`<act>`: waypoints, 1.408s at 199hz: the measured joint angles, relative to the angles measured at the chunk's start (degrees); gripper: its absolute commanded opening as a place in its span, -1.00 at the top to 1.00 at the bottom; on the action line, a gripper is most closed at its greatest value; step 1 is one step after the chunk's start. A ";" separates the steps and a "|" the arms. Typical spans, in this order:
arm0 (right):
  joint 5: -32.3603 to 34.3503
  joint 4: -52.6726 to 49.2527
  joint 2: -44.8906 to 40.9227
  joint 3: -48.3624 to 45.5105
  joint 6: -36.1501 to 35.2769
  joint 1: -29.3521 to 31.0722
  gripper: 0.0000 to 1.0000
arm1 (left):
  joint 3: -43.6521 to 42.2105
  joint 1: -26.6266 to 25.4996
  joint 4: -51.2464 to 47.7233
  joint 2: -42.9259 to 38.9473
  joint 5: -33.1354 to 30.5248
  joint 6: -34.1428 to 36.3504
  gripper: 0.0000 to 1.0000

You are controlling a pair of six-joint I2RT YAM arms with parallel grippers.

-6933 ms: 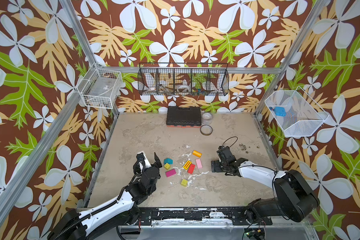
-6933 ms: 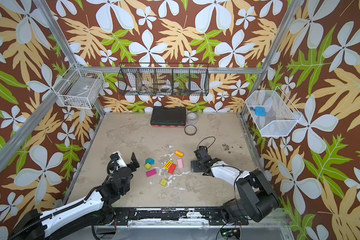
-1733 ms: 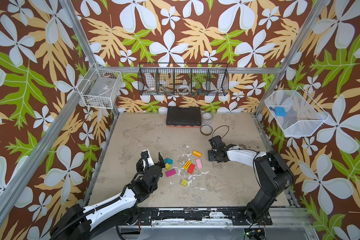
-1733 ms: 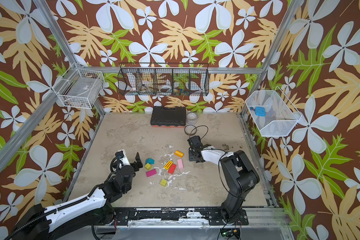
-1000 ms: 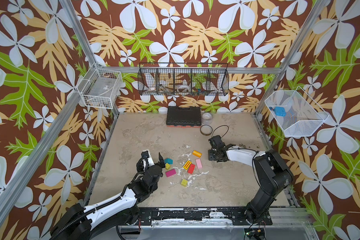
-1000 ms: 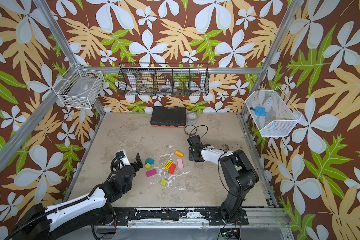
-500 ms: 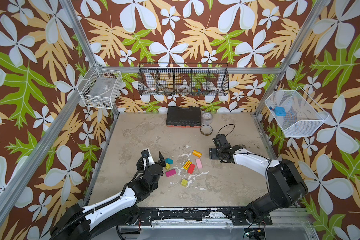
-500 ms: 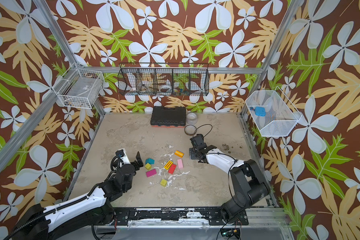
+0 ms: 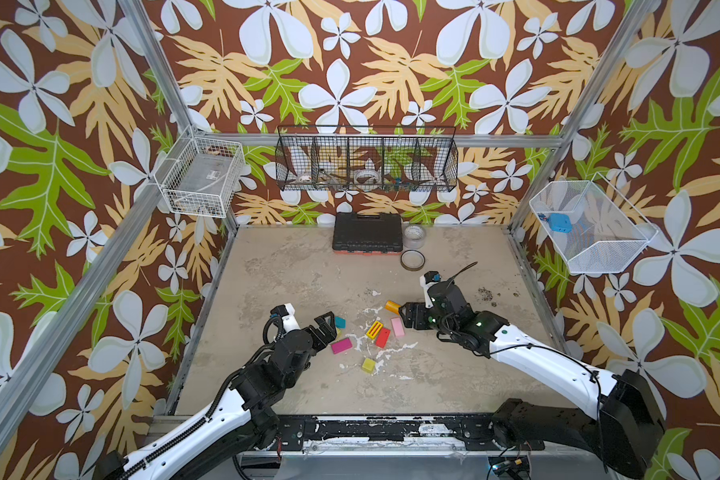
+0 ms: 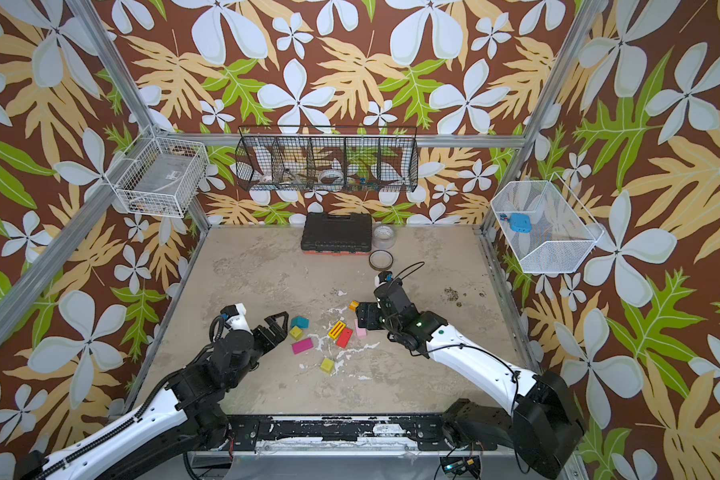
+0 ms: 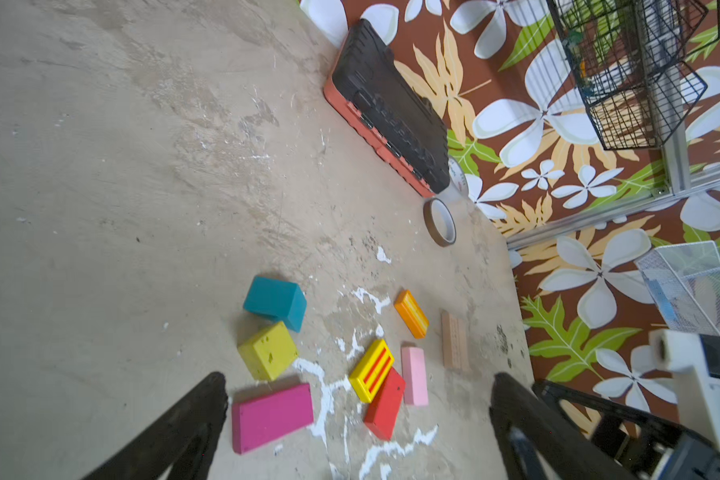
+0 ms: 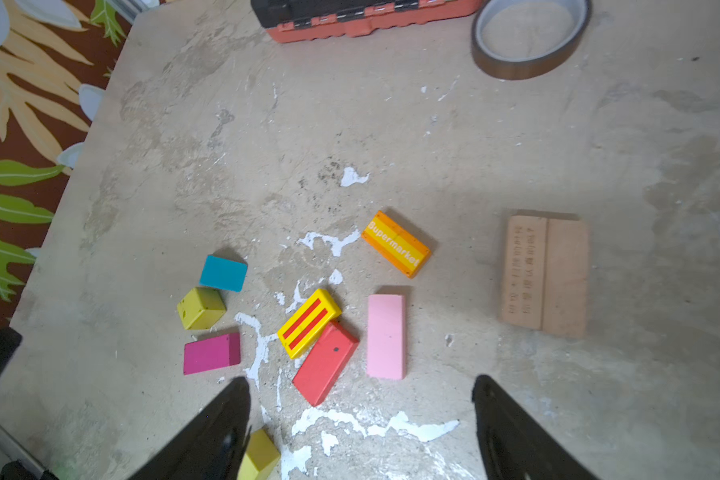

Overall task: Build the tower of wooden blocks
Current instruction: 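Raise the right gripper toward the coloured blocks while the left arm lowers forward, then move the right gripper over the red block beside the yellow striped block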

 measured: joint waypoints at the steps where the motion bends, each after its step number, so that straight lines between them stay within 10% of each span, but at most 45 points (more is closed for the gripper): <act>1: -0.02 0.04 0.09 0.02 0.00 0.09 -0.63 | 0.37 0.00 -0.31 0.02 0.04 -0.02 -1.00; 76: 13.07 6.40 -1.05 -8.46 1.42 7.65 -0.67 | 26.73 0.00 -29.46 2.58 4.79 11.56 -1.00; 155: 31.10 16.48 -5.70 -14.29 7.23 14.84 -1.00 | 21.14 0.50 -31.26 4.46 4.13 20.52 -1.00; 280: 15.02 20.17 -2.32 -12.85 -5.77 15.02 -1.00 | 20.55 0.50 -29.99 4.37 5.84 21.62 -1.00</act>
